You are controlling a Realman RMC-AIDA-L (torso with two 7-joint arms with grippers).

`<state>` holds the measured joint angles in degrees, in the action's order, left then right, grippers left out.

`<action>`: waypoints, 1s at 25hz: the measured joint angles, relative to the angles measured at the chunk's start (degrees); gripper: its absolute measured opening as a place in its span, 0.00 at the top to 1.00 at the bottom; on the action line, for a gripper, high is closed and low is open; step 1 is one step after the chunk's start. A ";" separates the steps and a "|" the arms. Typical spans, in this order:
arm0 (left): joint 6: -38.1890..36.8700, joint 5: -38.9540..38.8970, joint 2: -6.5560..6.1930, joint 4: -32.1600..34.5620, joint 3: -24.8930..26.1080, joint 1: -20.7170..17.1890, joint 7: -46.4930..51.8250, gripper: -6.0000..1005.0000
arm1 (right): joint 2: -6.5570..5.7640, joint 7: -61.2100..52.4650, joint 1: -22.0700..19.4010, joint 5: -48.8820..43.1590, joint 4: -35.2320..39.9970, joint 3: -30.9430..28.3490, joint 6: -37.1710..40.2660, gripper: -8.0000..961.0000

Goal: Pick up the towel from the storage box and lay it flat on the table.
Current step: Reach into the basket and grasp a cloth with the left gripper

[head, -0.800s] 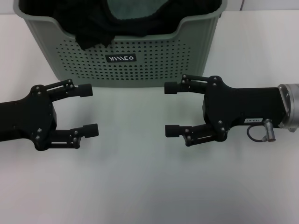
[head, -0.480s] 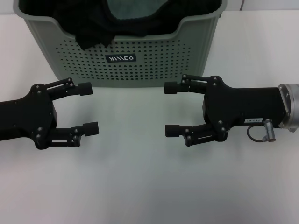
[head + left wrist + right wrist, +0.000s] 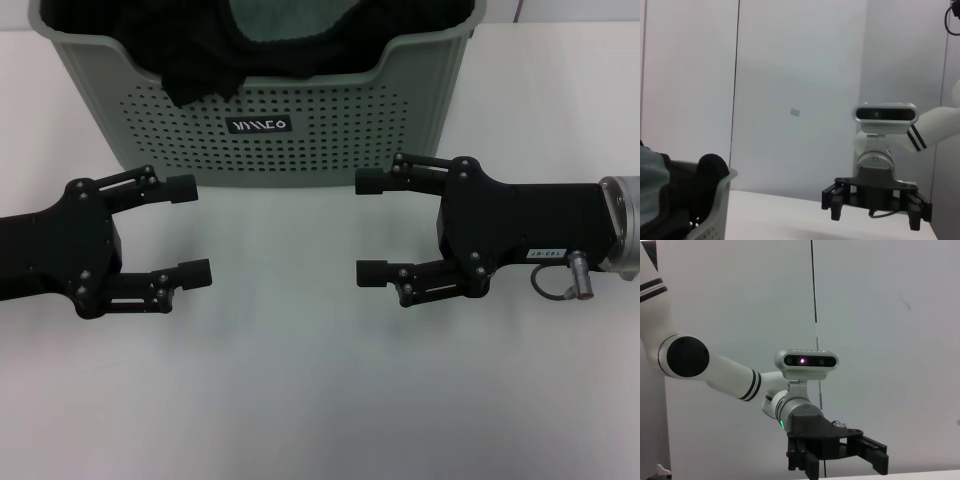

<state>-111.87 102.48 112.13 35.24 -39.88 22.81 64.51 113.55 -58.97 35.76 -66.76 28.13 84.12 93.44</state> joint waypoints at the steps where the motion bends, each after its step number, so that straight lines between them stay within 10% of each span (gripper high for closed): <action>1: 0.00 0.00 0.01 0.00 0.11 -0.02 0.00 0.14 | -0.01 0.00 -0.02 0.00 0.00 -0.02 0.01 0.09; 10: 0.08 -3.99 1.15 1.64 1.83 0.34 4.68 0.14 | 0.15 0.00 -0.50 -0.06 0.00 -1.18 -0.03 0.09; 17: 6.53 -15.23 7.00 26.14 2.37 1.89 25.77 0.14 | 0.37 0.03 -1.81 0.02 -0.37 -1.41 -0.55 0.09; 25: 36.60 -8.93 7.71 42.78 -17.22 4.33 39.95 0.28 | 1.40 0.87 -6.02 -0.17 -0.92 -4.58 -0.86 0.09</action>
<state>-75.28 93.54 119.84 78.02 -57.10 27.14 104.46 114.95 -58.10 29.74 -66.92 27.21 79.54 92.58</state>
